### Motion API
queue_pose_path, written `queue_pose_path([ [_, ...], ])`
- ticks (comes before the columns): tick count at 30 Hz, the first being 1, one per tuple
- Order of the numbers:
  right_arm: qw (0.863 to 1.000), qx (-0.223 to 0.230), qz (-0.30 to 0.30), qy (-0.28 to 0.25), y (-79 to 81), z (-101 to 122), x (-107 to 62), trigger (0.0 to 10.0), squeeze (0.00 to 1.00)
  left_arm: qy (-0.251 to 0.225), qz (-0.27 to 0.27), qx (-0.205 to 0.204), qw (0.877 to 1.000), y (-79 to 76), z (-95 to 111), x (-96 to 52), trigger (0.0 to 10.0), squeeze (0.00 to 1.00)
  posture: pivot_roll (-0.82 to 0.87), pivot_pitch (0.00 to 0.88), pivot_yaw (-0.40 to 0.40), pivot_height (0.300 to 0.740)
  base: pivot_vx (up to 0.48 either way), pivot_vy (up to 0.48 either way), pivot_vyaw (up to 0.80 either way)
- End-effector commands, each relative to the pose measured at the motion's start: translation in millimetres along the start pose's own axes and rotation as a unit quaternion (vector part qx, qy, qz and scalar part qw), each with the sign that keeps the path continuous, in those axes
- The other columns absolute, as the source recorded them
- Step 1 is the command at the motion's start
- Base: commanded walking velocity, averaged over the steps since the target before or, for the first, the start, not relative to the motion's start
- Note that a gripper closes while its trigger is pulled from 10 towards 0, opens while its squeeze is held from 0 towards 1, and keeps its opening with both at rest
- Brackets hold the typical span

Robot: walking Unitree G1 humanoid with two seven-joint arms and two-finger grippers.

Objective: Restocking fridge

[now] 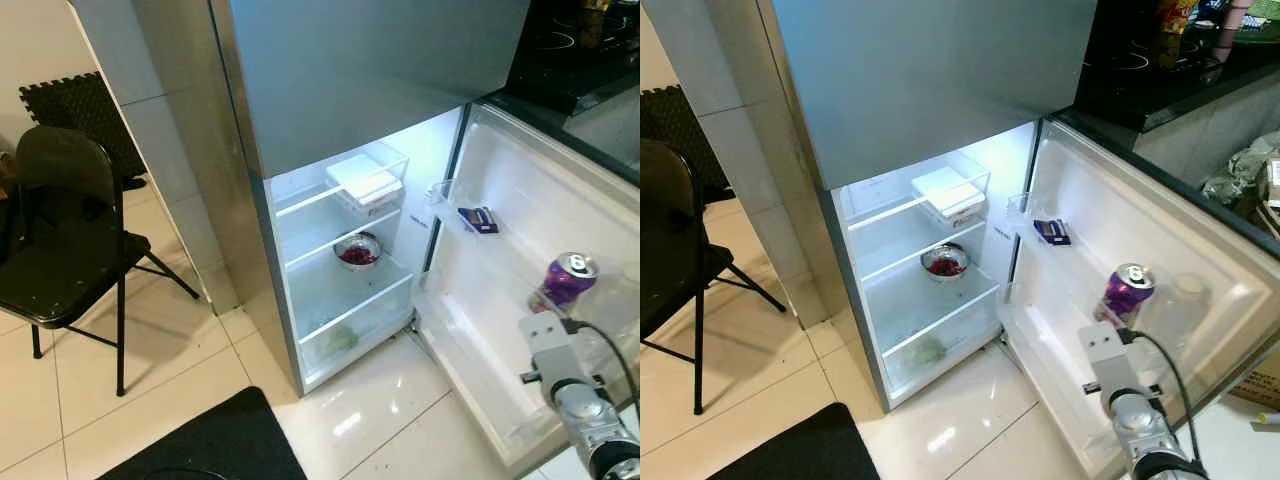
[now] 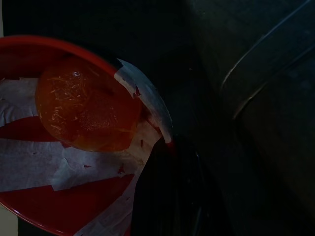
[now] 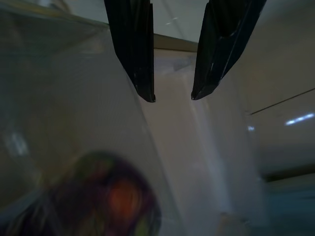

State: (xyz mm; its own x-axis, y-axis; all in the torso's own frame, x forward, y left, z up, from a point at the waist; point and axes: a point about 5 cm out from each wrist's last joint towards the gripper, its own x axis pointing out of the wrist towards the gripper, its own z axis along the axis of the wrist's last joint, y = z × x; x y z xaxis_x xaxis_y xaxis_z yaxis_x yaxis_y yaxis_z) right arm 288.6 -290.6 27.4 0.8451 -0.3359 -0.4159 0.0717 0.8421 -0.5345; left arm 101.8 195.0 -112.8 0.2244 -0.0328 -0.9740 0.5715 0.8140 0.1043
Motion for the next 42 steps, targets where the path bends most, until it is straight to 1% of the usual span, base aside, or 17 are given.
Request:
queue_pose_path([
  [1, 0.999, -0.005, -0.052, 0.009, -20.1, -1.7, 0.9, 10.0, 0.0, -0.017, -0.004, -0.005, 1.0, -5.0, 6.2, 0.9, 10.0, 0.0, -0.05, 0.0, -0.012, 0.74, 0.0, 0.0, 0.0],
  [6, 0.994, -0.012, -0.102, 0.029, -39.2, -12.1, -2.0, 10.0, 0.0, -0.017, -0.004, -0.006, 1.0, -5.1, 6.2, 0.9, 10.0, 0.0, -0.05, 0.0, -0.011, 0.74, 0.0, 0.0, 0.0],
  [9, 0.994, -0.014, -0.107, 0.031, -41.2, -14.3, -2.8, 10.0, 0.0, -0.017, -0.005, -0.006, 1.0, -5.3, 6.1, 1.0, 10.0, 0.0, -0.06, 0.0, -0.009, 0.74, 0.0, 0.0, 0.0],
  [14, 0.997, 0.006, -0.081, 0.011, -26.7, -13.3, -3.6, 10.0, 0.0, -0.017, -0.006, -0.004, 1.0, -5.6, 6.1, 1.0, 10.0, 0.0, -0.06, 0.0, -0.009, 0.74, 0.0, 0.0, 0.0],
  [17, 0.999, 0.023, -0.023, 0.003, -4.2, -13.8, -5.0, 10.0, 0.0, -0.018, -0.005, -0.004, 1.0, -5.3, 6.8, 1.0, 10.0, 0.0, -0.06, 0.0, -0.008, 0.74, 0.0, 0.0, 0.0],
  [18, 0.999, 0.023, -0.023, 0.003, -4.2, -13.8, -5.0, 10.0, 0.0, -0.018, -0.005, -0.004, 1.0, -5.3, 6.8, 1.0, 10.0, 0.0, -0.06, 0.0, -0.008, 0.74, 0.0, 0.0, 0.0],
  [19, 1.0, 0.024, 0.013, 0.012, 9.8, -19.3, -7.7, 10.0, 0.0, -0.019, -0.005, -0.003, 1.0, -4.9, 7.5, 1.0, 10.0, 0.0, -0.06, 0.0, -0.009, 0.74, 0.0, 0.0, 0.0],
  [21, 0.993, 0.016, 0.094, 0.063, 41.1, -42.8, -19.3, 10.0, 0.0, -0.02, -0.003, -0.004, 1.0, -3.9, 9.0, 1.0, 10.0, 0.0, -0.06, 0.0, -0.01, 0.74, 0.0, 0.0, 0.0],
  [22, 0.99, 0.013, 0.119, 0.081, 50.5, -51.3, -24.3, 10.0, 0.0, -0.021, -0.002, -0.004, 1.0, -3.6, 9.5, 1.0, 10.0, 0.0, -0.06, 0.0, -0.01, 0.74, 0.0, 0.0, 0.0],
  [23, 0.982, 0.003, 0.149, 0.116, 63.8, -70.2, -35.5, 10.0, 0.0, -0.022, -0.002, -0.003, 1.0, -3.5, 10.2, 1.0, 10.0, 0.0, -0.06, 0.0, -0.011, 0.74, 0.0, 0.0, 0.0],
  [26, 0.978, -0.003, 0.158, 0.134, 68.7, -79.9, -41.4, 10.0, 0.0, -0.022, -0.001, -0.002, 1.0, -3.4, 10.7, 1.0, 10.0, 0.0, -0.05, 0.0, -0.016, 0.74, 0.0, 0.0, 0.0],
  [29, 0.959, -0.01, 0.189, 0.209, 85.7, -122.8, -72.1, 10.0, 0.0, -0.026, 0.003, -0.007, 1.0, -1.8, 13.3, 1.0, 10.0, 0.0, -0.04, 0.0, -0.019, 0.74, 0.0, 0.0, 0.0],
  [30, 0.959, -0.01, 0.189, 0.209, 85.7, -122.8, -72.1, 10.0, 0.0, -0.026, 0.003, -0.007, 1.0, -1.8, 13.3, 1.0, 10.0, 0.0, -0.04, 0.0, -0.019, 0.74, 0.0, 0.0, 0.0],
  [32, 0.937, 0.008, 0.211, 0.279, 93.2, -158.4, -102.4, 10.0, 0.0, -0.025, 0.005, -0.006, 1.0, -0.9, 12.9, 0.9, 10.0, 0.0, -0.05, 0.0, -0.01, 0.74, 0.0, 0.0, 0.0],
  [35, 0.931, 0.02, 0.215, 0.293, 94.5, -166.1, -110.0, 10.0, 0.0, -0.024, 0.005, -0.005, 1.0, -0.7, 12.3, 0.8, 10.0, 0.0, -0.05, 0.0, -0.01, 0.74, 0.0, 0.0, 0.0],
  [39, 0.91, 0.029, 0.233, 0.342, 98.4, -187.7, -133.3, 10.0, 0.0, -0.023, 0.012, -0.007, 1.0, 4.4, 12.9, 0.2, 10.0, 0.0, -0.03, 0.0, -0.014, 0.74, 0.0, 0.0, 0.56],
  [42, 0.909, 0.032, 0.233, 0.343, 98.9, -188.2, -134.1, 10.0, 0.0, -0.025, 0.016, -0.009, 1.0, 7.2, 14.4, -0.2, 10.0, 0.0, -0.03, 0.0, -0.015, 0.74, 0.0, 0.0, 0.75],
])
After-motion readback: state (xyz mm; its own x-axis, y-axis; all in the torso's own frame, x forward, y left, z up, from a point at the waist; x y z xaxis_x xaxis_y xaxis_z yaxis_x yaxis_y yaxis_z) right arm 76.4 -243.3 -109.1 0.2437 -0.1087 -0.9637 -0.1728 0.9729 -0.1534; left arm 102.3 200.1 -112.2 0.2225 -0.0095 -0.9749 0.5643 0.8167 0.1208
